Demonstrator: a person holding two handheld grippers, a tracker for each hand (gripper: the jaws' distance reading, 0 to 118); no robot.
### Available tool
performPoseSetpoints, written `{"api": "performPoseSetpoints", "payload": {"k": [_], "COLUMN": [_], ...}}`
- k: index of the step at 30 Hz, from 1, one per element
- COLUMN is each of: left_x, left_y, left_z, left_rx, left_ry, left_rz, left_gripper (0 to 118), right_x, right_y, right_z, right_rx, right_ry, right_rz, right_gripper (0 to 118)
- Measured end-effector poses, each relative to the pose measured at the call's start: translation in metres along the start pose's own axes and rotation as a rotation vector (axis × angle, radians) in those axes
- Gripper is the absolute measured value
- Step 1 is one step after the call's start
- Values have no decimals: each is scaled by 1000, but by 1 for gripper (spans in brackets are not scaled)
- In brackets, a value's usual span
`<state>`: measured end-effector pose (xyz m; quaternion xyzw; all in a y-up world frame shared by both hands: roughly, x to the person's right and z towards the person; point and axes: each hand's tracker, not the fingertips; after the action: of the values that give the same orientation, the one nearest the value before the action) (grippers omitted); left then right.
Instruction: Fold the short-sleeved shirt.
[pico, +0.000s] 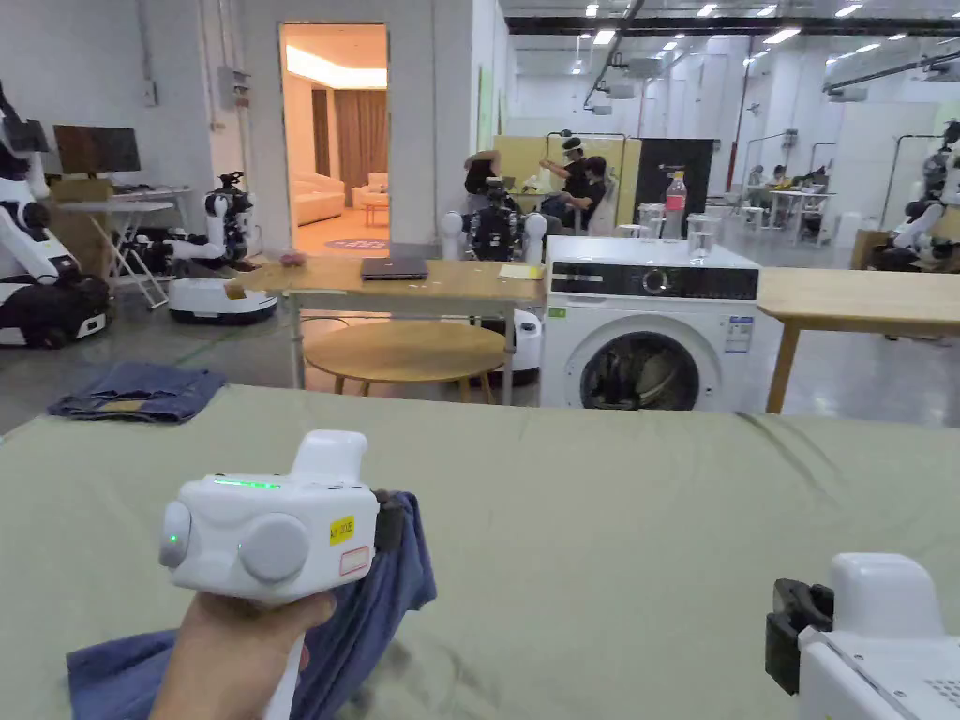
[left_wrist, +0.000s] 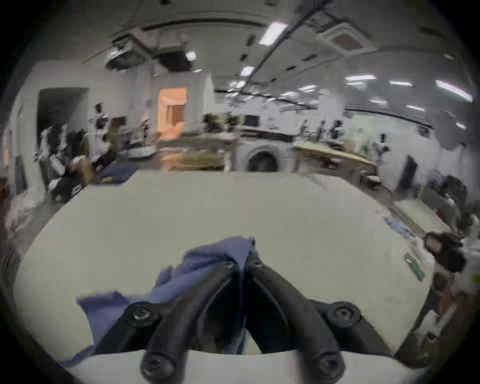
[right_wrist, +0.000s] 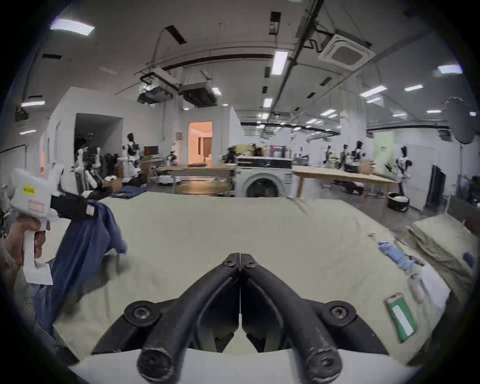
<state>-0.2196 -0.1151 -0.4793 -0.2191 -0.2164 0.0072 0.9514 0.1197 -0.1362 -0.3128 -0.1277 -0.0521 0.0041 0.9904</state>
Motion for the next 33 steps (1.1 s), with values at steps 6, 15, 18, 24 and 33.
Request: {"api": "performPoseSetpoints", "payload": {"k": [6, 15, 18, 24, 33], "left_x": [159, 305, 307, 248, 65], "left_y": [29, -100, -127, -74, -80], "left_z": [-52, -197, -203, -120, 70], "left_rx": [-4, -435, -412, -163, 65], "left_ry": [-276, -268, -211, -221, 248], "left_rz": [-79, -338, -342, -230, -82], "left_gripper": [0, 0, 0, 91, 65], "right_x": [86, 160, 167, 147, 56], "right_y": [-4, -42, -49, -46, -33], "right_z": [35, 44, 41, 25, -6], "right_rx": [-8, -89, -103, -91, -35], "right_ry": [-171, -267, -260, -176, 14], "right_rz": [-12, -55, -80, -81, -51], "right_gripper": [0, 0, 0, 0, 0]}}
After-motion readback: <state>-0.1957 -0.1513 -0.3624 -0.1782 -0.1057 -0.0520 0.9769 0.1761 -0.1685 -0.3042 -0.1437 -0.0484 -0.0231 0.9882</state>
